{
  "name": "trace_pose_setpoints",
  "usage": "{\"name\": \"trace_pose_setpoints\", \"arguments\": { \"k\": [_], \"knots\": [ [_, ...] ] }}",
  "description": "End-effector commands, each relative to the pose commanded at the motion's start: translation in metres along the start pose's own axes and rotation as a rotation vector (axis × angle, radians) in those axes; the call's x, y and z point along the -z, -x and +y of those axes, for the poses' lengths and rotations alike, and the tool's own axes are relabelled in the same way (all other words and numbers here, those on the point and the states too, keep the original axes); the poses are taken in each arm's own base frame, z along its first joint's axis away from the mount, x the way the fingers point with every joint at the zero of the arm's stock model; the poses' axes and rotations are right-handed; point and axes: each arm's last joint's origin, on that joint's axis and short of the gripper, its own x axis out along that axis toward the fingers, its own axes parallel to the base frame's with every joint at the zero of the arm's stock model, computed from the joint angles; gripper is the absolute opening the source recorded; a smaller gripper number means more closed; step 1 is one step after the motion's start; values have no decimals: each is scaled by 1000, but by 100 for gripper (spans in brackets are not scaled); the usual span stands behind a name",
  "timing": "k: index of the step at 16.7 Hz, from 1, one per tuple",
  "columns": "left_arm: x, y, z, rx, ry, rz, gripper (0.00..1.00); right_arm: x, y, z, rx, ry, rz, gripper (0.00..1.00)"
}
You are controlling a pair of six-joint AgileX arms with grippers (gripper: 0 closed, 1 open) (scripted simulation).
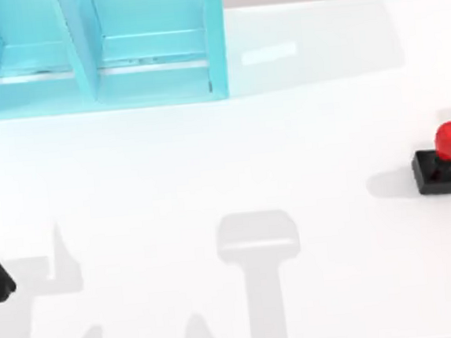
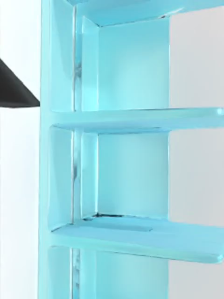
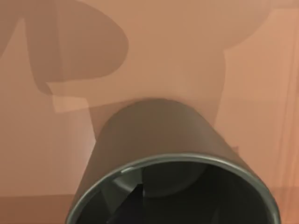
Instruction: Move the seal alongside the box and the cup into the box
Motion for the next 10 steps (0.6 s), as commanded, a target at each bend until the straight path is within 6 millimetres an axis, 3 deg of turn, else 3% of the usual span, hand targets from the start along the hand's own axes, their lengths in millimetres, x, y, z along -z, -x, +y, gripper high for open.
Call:
{"name": "trace_pose_setpoints", "arguments": {
  "k": [10],
  "knots": [
    [0, 0, 0, 0, 0, 0, 100, -2, 5, 0, 1, 5, -7, 100]
  ]
}}
